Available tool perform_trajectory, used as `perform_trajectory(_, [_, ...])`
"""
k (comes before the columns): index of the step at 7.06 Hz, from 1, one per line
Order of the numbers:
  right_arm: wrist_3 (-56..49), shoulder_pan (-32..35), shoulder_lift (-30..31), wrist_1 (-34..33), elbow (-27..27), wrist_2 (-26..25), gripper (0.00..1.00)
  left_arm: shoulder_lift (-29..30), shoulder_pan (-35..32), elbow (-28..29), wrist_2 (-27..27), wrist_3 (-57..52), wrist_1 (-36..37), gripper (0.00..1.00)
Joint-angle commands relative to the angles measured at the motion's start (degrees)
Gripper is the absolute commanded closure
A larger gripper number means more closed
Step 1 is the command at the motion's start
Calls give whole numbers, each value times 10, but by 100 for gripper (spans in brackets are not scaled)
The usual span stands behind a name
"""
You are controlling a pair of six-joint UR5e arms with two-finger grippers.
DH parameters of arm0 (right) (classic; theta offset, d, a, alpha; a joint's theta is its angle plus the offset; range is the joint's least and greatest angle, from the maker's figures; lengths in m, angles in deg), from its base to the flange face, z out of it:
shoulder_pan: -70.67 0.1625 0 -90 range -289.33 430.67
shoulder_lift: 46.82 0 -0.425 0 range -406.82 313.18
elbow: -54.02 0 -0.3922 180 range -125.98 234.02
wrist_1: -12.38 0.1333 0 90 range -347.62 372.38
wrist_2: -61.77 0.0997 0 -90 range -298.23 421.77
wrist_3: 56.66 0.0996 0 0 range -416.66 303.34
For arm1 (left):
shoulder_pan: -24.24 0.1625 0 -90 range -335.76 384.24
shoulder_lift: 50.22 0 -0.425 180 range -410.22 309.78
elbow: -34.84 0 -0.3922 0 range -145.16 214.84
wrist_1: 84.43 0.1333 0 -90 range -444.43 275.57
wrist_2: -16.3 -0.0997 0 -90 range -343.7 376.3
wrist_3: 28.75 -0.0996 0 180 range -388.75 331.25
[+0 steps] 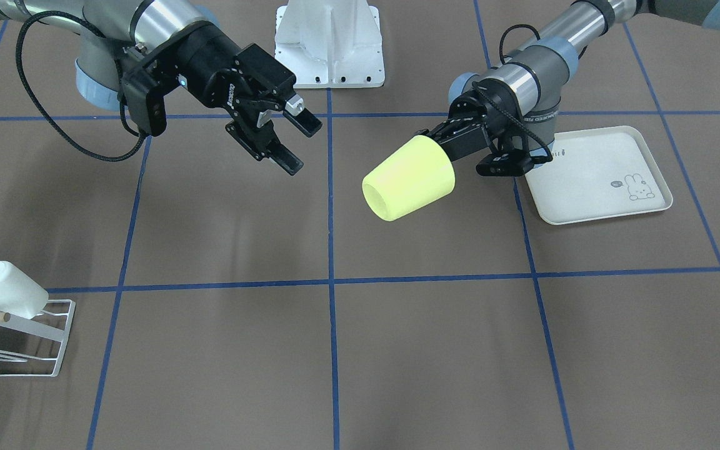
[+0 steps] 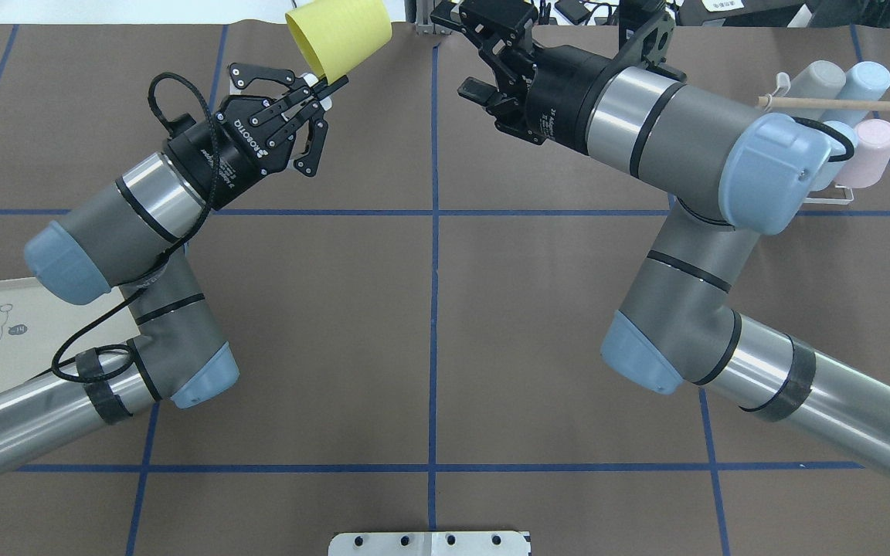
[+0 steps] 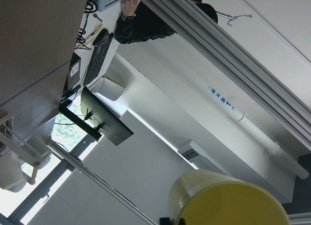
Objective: Transfer IKEA cup to right arm and place on rack
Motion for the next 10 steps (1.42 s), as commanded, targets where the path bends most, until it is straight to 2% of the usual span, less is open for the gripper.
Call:
perform_trajectory(1, [0, -5, 0, 1, 0, 0, 1, 18, 28, 2, -2, -5, -7, 100])
perform_trajectory(3, [0, -7, 0, 0, 0, 0, 1, 26, 39, 4, -7, -5, -6, 100])
perform_trajectory(4, [0, -7, 0, 0, 0, 0, 1, 30, 47, 4, -28, -5, -5, 100])
perform_trajectory(10, [0, -10, 1, 0, 0, 0, 1, 55, 72, 7, -36, -7, 4, 100])
